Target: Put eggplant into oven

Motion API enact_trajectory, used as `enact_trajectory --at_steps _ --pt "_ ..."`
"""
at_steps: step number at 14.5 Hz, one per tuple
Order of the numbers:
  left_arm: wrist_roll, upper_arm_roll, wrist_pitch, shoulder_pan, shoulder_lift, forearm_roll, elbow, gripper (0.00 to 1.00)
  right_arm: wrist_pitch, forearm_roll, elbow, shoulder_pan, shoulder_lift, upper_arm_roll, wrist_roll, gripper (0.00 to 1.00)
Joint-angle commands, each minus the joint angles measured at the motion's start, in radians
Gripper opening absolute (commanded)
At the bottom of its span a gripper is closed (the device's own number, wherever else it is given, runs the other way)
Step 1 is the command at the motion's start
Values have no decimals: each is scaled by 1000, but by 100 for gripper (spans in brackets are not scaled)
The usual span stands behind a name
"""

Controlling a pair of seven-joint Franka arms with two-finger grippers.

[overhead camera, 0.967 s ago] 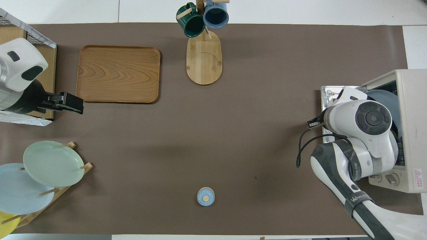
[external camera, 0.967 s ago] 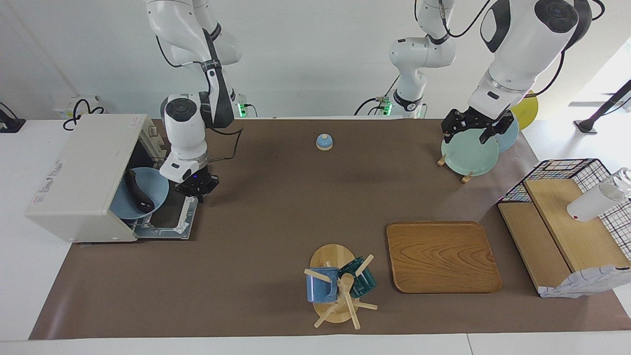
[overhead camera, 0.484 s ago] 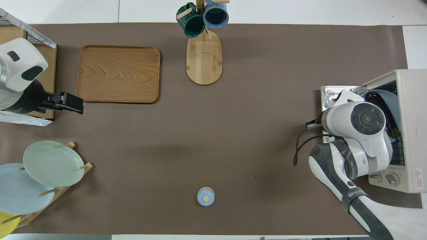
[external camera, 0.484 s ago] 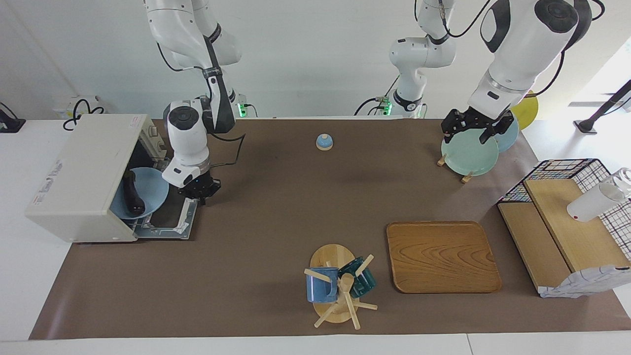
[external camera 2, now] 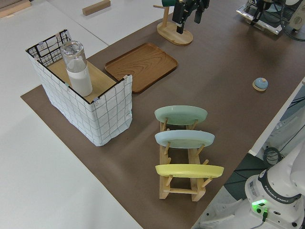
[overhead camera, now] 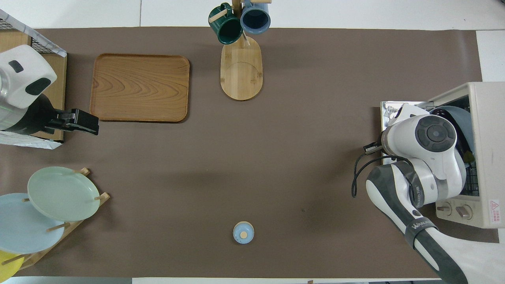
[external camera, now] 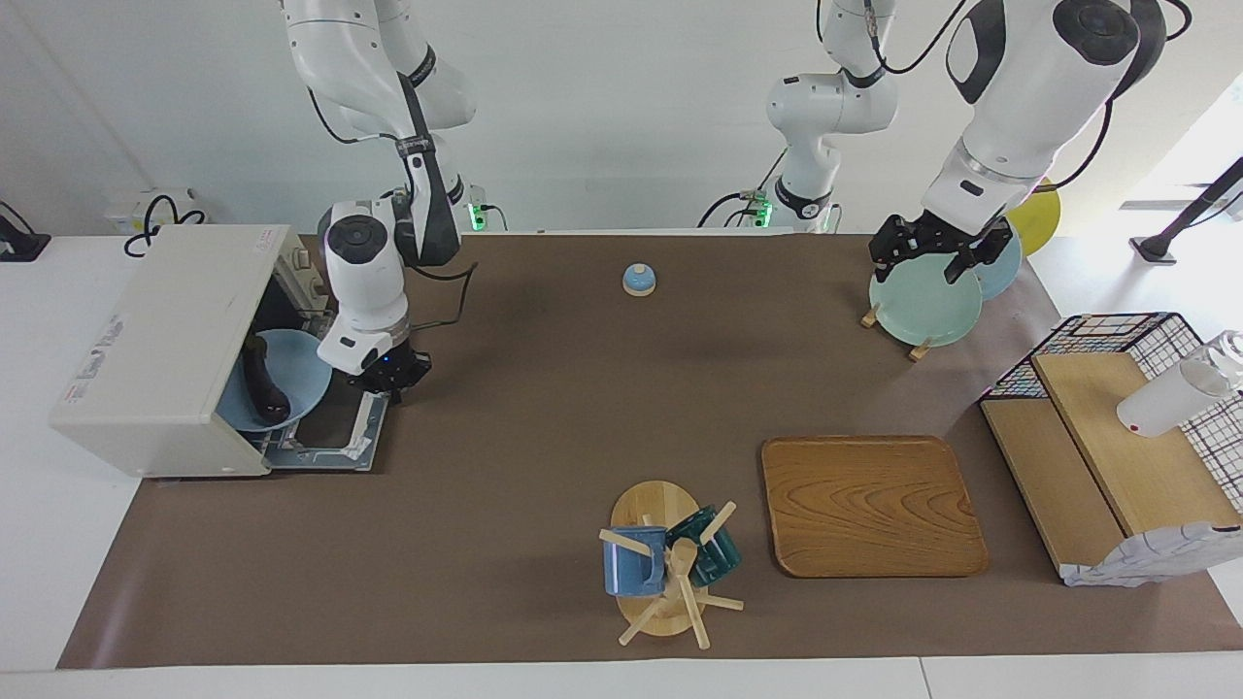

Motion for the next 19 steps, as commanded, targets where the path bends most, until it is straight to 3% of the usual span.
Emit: enact_trajectory --at_steps 1,6,14,16,19 --pt "4 1 -6 3 -18 -10 -9 100 -209 0 180 -22 15 -1 -120 0" --pt "4 1 -6 3 -16 -10 -9 100 -389 8 311 -69 -29 -15 -255 0" --pt "4 1 -6 3 -18 -10 -9 100 -519 20 328 -183 -150 -12 -394 0" --pt "4 1 -6 3 -18 -10 -9 100 -615 127 412 -172 -167 -9 -363 0" --pt "4 1 -6 3 -16 -10 -9 100 -731 155 584 -149 -122 0 -309 3"
